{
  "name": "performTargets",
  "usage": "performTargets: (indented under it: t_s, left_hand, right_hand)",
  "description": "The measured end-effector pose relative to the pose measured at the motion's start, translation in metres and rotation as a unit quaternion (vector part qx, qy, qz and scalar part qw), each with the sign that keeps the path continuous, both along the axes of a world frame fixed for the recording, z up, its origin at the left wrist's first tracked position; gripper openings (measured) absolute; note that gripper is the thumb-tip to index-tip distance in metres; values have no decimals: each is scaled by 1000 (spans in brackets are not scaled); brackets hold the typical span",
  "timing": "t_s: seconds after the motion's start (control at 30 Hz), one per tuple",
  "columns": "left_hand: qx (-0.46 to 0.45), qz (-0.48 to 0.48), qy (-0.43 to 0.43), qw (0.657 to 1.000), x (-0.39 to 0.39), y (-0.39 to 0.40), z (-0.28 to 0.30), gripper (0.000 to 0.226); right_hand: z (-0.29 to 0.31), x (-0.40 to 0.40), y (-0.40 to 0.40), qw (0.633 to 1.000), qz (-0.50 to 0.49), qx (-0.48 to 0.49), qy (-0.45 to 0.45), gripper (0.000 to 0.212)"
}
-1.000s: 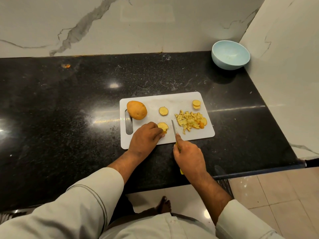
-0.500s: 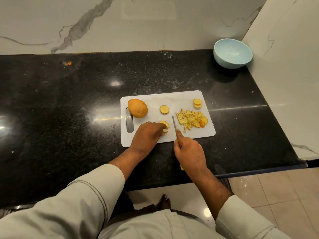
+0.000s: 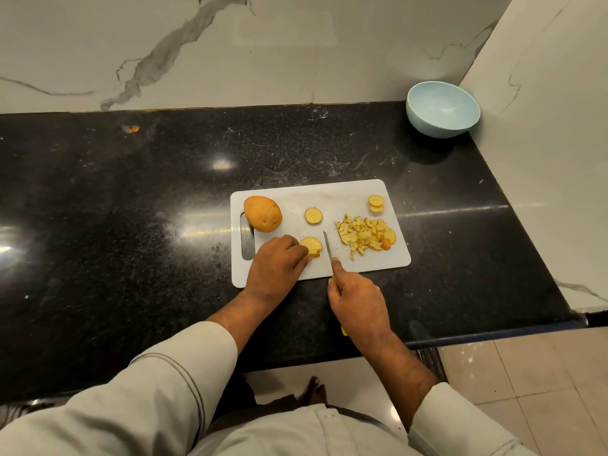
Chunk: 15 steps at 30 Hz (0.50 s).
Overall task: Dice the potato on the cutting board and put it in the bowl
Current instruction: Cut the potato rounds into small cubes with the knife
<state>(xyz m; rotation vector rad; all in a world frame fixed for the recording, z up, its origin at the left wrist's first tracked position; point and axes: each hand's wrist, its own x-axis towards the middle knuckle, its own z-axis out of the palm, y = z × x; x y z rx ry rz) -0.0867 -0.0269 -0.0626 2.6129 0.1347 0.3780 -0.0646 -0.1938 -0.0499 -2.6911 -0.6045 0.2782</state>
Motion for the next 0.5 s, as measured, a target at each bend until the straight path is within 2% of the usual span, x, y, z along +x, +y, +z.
performTargets:
  t_s: [0.3,0.43,0.5]
  left_hand:
    - [-1,-10,-1,1000,1,-2,-2,13]
    - [-40,-9,6,999,2,1,-2,32]
    - [-53,34,19,998,2,5,-4,39]
  right_hand:
    - [-2,0,-2,1000,5,-1,-3,50]
    - [-2,0,-1,1000,6,-14,-10,50]
    - [-3,-1,1,1000,-5,-20,-10,50]
